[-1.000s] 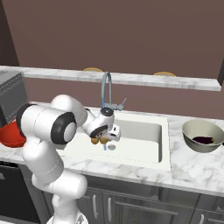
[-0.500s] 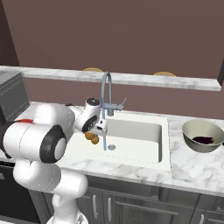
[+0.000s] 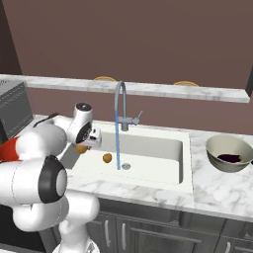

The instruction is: Pick the apples from the sink and place them in one bowl. Place the eggplant in the other bowl. Then turn off the sink faucet.

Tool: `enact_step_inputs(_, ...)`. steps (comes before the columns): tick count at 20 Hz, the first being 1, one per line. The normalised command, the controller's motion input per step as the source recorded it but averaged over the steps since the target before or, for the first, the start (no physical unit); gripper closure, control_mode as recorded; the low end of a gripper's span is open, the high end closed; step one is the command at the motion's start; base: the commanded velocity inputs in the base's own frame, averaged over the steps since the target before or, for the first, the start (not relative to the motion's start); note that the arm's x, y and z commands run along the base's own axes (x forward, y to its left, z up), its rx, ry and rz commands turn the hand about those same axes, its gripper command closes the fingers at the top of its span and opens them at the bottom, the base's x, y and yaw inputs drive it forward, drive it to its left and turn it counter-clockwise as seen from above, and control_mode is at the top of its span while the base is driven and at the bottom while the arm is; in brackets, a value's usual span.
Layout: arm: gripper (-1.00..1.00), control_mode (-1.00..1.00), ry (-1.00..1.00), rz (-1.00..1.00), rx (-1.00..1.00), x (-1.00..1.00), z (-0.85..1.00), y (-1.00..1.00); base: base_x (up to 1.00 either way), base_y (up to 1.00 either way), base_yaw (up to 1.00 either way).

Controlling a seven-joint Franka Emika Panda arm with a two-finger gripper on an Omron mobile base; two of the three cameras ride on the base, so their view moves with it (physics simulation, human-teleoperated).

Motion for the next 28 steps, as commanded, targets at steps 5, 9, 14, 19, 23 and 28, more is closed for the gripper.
enact_step_inputs(5,1.00,-1.00,0.00,0.15,0.00,-0.24,0.26,0.72,0.00,0.00,0.00)
enact_step_inputs(9,1.00,-1.00,0.00,0.16,0.00,-0.21,0.21,0.72,0.00,0.00,0.00)
enact_step_inputs(14,1.00,-1.00,-0.01,0.16,0.00,-0.19,0.31,0.66,0.00,0.00,0.00)
enact_step_inputs(19,1.00,-1.00,-0.01,0.16,0.00,-0.11,0.28,0.57,0.00,0.00,0.00)
enact_step_inputs(23,1.00,-1.00,0.00,0.15,0.00,-0.03,0.02,0.60,0.00,0.00,0.00)
enact_step_inputs(28,1.00,-1.00,0.00,0.14,-0.02,0.00,-0.05,0.64,0.00,0.00,0.00)
